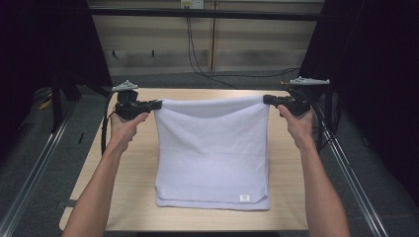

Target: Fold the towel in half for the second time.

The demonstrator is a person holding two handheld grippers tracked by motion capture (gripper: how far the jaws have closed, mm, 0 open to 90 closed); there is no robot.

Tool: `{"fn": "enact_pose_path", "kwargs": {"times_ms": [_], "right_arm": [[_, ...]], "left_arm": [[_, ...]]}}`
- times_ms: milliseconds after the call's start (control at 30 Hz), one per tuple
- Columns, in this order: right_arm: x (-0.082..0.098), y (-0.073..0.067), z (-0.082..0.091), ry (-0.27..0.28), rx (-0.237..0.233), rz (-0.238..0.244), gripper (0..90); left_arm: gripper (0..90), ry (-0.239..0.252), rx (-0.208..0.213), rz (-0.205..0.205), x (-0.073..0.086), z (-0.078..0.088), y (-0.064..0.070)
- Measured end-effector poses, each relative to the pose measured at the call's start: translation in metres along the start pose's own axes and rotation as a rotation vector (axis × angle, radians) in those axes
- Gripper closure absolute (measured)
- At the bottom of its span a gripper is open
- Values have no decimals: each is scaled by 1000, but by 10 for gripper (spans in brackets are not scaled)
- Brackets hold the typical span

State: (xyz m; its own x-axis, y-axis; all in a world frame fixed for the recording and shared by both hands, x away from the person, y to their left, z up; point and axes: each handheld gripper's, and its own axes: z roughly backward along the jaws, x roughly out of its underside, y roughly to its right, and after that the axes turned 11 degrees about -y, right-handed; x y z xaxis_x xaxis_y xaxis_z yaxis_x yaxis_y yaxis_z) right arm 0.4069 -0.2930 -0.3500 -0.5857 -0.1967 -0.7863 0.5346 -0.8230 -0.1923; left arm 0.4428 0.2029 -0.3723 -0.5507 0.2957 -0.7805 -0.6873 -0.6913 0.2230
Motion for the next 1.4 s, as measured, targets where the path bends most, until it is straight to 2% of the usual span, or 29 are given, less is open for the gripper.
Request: {"fn": "enact_pose_path", "kwargs": {"times_ms": [67,133,200,233,267,300,367,433,567,633,700,733,767,800,900,933,967,1000,1067,1167,1233,1267,1333,1367,1400], "right_arm": [[0,-3,0,-12,2,24,870],[4,-4,0,-26,-3,35,870],[11,-5,2,-37,-12,42,871],[11,-5,2,-37,-12,42,871],[20,-7,6,-33,-47,49,871],[24,-9,8,-37,-57,61,871],[32,-13,13,-35,-78,76,871],[40,-19,19,-31,-95,96,870],[52,-29,33,-19,-114,129,871],[58,-32,40,-24,-117,135,871],[66,-35,46,-21,-120,137,871],[71,-36,49,-24,-128,136,871],[71,-36,49,-24,-128,136,871],[83,-38,53,-25,-141,133,871],[104,-44,57,-30,-163,131,871],[111,-47,58,-32,-168,132,870],[111,-47,58,-32,-168,132,870],[127,-53,58,-54,-177,136,869],[142,-57,57,-71,-195,122,869],[159,-63,56,-129,-210,130,866],[168,-68,55,-164,-208,140,863],[173,-69,55,-177,-214,137,861],[183,-71,53,-209,-231,127,846],[188,-71,52,-227,-236,124,835],[194,-72,51,-244,-252,117,827]], "left_arm": [[855,-9,3,-10,4,1,-1],[855,14,46,17,14,2,-4],[855,-9,31,10,26,1,-6],[854,-9,31,10,26,1,-6],[854,-14,45,1,37,3,-7],[854,-14,45,1,37,3,-7],[854,-3,64,-17,48,8,0],[854,-5,65,-40,54,13,6],[854,23,84,-73,61,27,21],[854,24,94,-84,62,31,25],[853,29,109,-104,68,41,37],[853,20,103,-119,70,43,41],[853,20,103,-119,70,43,41],[853,16,123,-115,77,46,45],[852,2,125,-113,86,47,50],[851,-22,136,-115,97,47,57],[851,-22,136,-115,97,47,57],[851,-49,142,-129,108,47,63],[851,-64,149,-127,120,48,64],[850,-86,166,-101,139,46,65],[846,-134,177,-106,151,45,69],[844,-159,196,-106,157,43,71],[837,-213,196,-125,167,41,76],[830,-213,196,-125,167,41,76],[827,-238,209,-125,177,40,78]]}}
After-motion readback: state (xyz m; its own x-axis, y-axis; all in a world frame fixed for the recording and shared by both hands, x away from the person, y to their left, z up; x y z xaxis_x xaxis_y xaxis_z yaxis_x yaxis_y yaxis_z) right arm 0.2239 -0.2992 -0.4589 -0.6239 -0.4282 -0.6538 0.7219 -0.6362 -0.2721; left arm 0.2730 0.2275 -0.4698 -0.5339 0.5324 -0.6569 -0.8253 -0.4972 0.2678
